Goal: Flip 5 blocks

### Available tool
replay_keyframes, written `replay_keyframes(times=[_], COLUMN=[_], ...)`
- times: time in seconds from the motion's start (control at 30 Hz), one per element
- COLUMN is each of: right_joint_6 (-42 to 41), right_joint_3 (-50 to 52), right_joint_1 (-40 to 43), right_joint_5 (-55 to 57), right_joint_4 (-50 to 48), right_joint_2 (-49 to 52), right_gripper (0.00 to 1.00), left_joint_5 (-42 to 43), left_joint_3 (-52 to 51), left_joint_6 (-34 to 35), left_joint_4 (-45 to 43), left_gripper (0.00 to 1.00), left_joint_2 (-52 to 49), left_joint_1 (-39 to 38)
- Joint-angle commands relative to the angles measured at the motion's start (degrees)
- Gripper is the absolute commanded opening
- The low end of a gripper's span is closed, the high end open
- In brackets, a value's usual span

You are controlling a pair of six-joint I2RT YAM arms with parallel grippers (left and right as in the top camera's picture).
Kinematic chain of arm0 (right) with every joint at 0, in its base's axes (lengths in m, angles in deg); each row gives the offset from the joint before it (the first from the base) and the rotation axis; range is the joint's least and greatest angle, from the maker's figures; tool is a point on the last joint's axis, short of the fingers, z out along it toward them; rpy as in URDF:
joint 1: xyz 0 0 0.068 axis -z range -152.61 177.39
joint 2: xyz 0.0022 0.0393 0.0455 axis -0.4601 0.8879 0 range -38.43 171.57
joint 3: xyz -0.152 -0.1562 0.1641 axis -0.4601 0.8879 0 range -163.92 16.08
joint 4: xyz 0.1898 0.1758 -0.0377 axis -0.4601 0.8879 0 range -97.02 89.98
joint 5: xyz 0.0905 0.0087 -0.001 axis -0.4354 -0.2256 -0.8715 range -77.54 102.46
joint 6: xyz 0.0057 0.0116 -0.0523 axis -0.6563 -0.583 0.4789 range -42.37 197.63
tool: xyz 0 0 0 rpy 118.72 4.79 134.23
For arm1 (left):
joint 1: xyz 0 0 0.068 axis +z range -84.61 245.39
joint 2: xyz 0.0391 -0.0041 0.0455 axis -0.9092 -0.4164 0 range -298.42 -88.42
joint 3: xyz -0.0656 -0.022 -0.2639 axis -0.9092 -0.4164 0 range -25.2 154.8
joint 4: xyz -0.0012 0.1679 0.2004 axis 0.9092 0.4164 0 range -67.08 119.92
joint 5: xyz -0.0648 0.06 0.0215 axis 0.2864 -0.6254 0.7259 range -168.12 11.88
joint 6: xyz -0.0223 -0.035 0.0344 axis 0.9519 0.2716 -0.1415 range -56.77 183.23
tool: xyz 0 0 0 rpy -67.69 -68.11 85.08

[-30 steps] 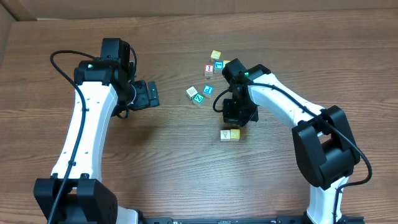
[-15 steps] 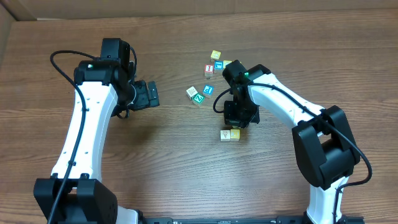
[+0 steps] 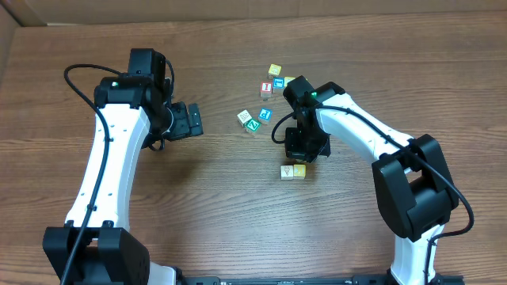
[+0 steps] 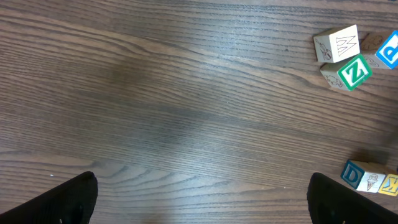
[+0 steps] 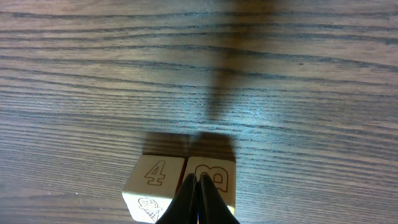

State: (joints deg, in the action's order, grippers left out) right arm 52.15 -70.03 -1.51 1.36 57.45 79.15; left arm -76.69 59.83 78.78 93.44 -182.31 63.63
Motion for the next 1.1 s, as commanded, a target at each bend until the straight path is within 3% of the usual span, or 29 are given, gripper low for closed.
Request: replay_keyframes(times=[0.0, 1.07], right_joint_6=[0.0, 0.0], right_joint_3=[0.3, 0.3], right_joint_1=[-0.3, -2.3], right_joint_5=[0.5, 1.2], right_joint_4=[-0.1, -3.1], right_joint_2=[-2.2, -2.2], right_gripper=[0.04, 0.04], left_joint_5=[-0.4, -0.4], left_joint_3=[1.3, 1.3], left_joint_6=[0.8, 0.8], left_joint_4=[-0.1, -0.1], left_gripper=[1.00, 1.00], left_joint_2=[-0.5, -0.5], left_joint_1=[0.2, 0.2])
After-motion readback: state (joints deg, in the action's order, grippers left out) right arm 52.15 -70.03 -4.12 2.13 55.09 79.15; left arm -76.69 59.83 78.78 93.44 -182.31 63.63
